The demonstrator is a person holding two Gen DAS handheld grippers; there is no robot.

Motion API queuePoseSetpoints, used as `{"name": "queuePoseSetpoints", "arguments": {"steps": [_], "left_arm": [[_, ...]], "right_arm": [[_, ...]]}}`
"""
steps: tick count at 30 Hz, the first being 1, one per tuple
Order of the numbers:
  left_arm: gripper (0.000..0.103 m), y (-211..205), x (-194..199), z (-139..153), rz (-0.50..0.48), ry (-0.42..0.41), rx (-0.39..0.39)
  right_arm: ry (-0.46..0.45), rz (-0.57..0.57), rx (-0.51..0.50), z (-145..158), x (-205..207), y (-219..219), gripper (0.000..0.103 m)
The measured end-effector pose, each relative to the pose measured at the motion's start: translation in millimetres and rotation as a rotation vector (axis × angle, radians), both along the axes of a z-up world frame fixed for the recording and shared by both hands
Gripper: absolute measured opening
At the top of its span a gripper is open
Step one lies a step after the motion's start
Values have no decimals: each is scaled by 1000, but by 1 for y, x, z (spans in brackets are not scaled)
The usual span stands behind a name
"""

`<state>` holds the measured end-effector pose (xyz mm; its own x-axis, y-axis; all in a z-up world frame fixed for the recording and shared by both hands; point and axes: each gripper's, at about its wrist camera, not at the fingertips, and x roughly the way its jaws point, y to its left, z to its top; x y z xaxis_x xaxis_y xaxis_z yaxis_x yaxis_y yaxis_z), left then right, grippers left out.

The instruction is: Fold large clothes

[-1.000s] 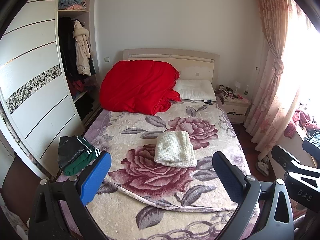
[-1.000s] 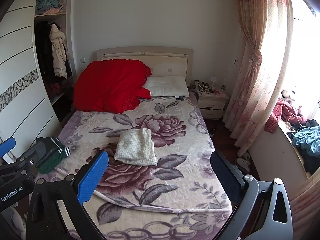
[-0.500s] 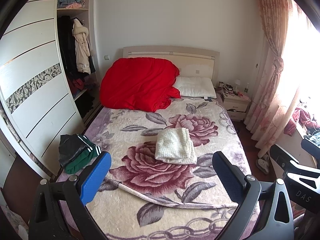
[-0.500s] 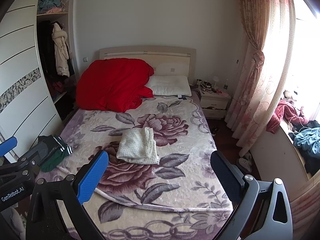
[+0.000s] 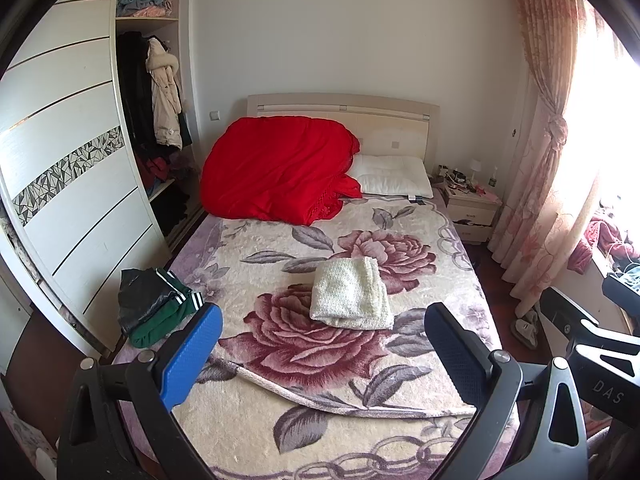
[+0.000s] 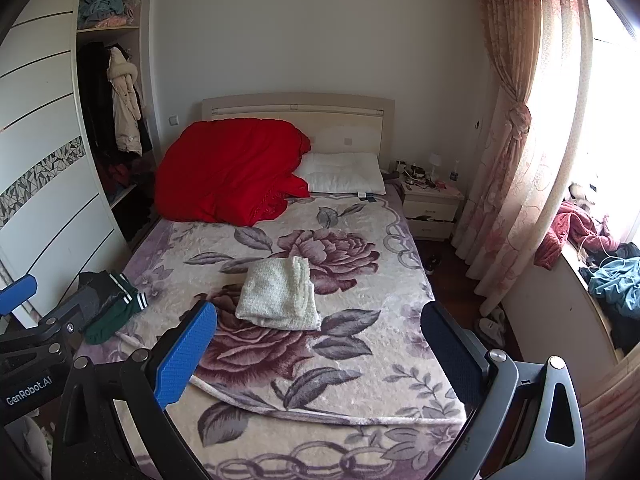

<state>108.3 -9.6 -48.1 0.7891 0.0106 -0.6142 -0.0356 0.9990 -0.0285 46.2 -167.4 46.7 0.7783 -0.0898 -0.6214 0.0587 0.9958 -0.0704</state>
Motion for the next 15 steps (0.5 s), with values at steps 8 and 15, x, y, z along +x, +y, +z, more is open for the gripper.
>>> {"name": "queuePoseSetpoints", "arguments": {"steps": [8, 15], "left_arm": [[103, -3, -2, 2, 4, -1, 2], [103, -5, -4, 3, 13, -7, 9]], "right_arm": [[-1, -3, 0, -1, -3, 1, 103], [-3, -2, 0, 0, -4, 3, 103]]}}
